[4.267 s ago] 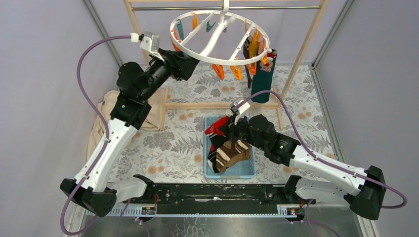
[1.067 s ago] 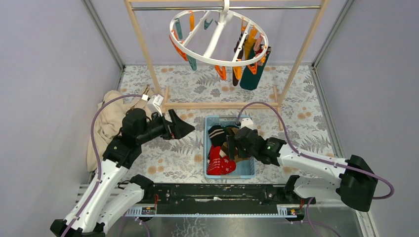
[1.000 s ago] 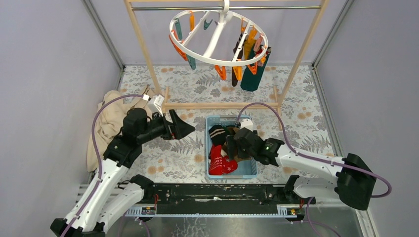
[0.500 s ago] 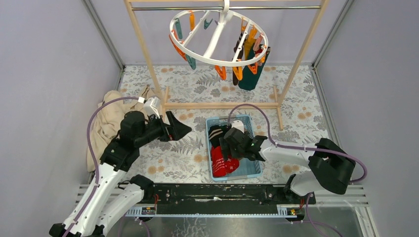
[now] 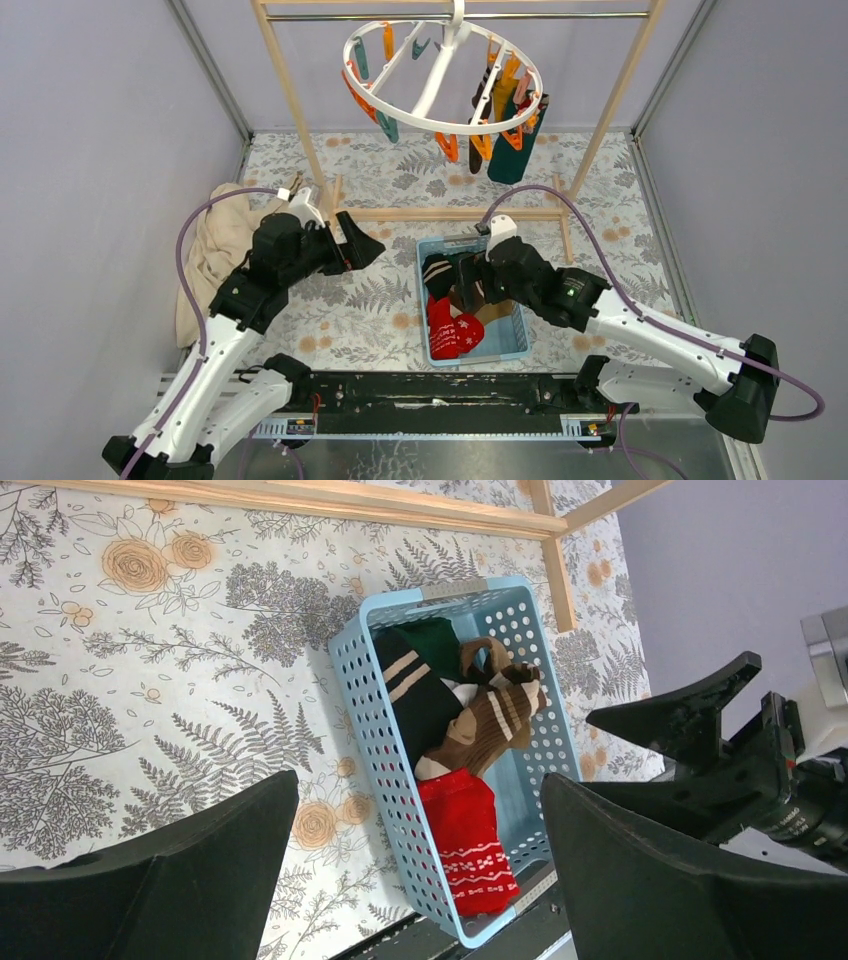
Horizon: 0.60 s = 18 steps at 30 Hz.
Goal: Remove the socks clipped to the hanger
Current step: Remove the sock from the hanger.
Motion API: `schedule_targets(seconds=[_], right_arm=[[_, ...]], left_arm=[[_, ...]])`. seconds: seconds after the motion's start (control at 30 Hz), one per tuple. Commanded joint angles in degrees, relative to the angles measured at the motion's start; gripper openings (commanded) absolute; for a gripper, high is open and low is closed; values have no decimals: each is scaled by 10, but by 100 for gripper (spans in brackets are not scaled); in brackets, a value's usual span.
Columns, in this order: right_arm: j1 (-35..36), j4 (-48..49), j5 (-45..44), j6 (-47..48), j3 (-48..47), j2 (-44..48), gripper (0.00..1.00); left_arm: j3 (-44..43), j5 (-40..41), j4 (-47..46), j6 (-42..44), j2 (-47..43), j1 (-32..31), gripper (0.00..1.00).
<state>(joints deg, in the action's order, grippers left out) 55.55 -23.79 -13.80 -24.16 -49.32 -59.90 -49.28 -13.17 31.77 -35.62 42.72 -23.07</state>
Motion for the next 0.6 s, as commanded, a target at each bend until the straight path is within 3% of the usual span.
schedule_targets(seconds=[0.0, 0.33, 0.57], right_arm=[[3, -13, 17, 30, -4, -7, 100], [3, 65, 58, 47, 46, -75, 100], [3, 92, 22, 15, 100, -130, 100]], left_arm=[[-20, 7, -21, -1, 32, 3, 99], [-17, -11, -75, -10, 92, 0, 99], [4, -9, -86, -19, 81, -2, 99]])
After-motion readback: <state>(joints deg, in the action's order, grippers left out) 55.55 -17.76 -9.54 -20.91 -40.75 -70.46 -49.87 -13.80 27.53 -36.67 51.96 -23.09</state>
